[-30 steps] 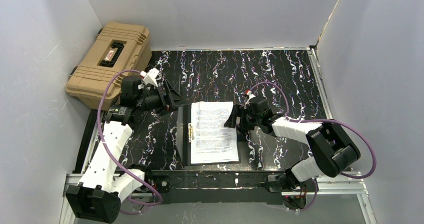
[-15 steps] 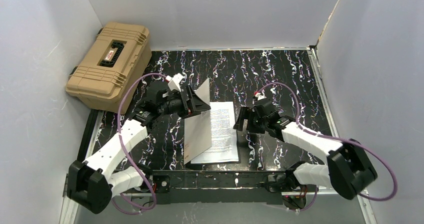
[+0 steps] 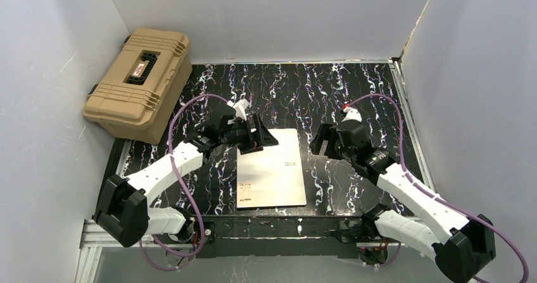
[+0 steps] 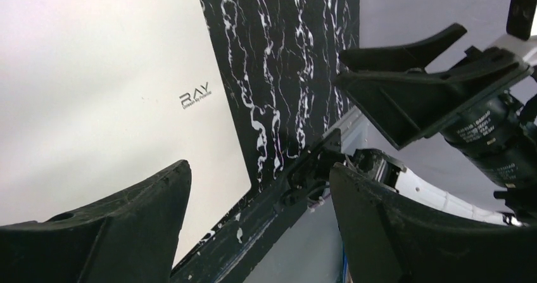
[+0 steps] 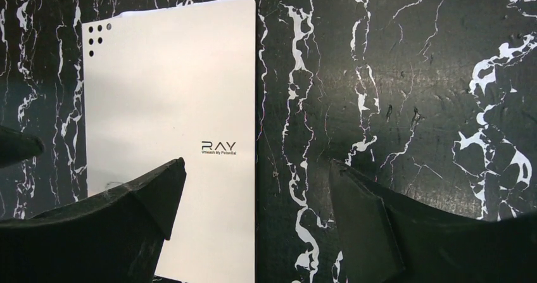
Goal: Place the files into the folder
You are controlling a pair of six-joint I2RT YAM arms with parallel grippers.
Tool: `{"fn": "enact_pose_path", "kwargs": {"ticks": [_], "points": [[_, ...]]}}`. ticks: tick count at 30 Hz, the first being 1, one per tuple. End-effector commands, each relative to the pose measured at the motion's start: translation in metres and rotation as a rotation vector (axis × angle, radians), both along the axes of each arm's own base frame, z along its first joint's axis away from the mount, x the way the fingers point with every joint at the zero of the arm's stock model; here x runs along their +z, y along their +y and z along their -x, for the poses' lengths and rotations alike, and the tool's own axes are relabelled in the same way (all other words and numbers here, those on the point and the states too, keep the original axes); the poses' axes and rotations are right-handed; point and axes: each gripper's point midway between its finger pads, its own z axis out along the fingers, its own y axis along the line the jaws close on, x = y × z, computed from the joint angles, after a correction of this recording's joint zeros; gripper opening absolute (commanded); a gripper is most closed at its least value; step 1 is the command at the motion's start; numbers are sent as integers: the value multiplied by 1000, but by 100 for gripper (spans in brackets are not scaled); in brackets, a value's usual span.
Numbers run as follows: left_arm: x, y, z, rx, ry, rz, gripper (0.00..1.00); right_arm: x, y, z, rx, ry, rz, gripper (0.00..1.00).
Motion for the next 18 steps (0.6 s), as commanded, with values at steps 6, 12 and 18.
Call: {"fn": "enact_pose_path", "kwargs": {"ticks": [6,12,18], "points": [[3,61,-9,126,-90,-357,79,19,20,0,110,-35,-49,90],[-29,110,2,252,-18,-576,78,-4,40,4,208,50,-57,89],[-65,122,15,263,74,-589,79,-32,64,17,307,162,-119,89]]}}
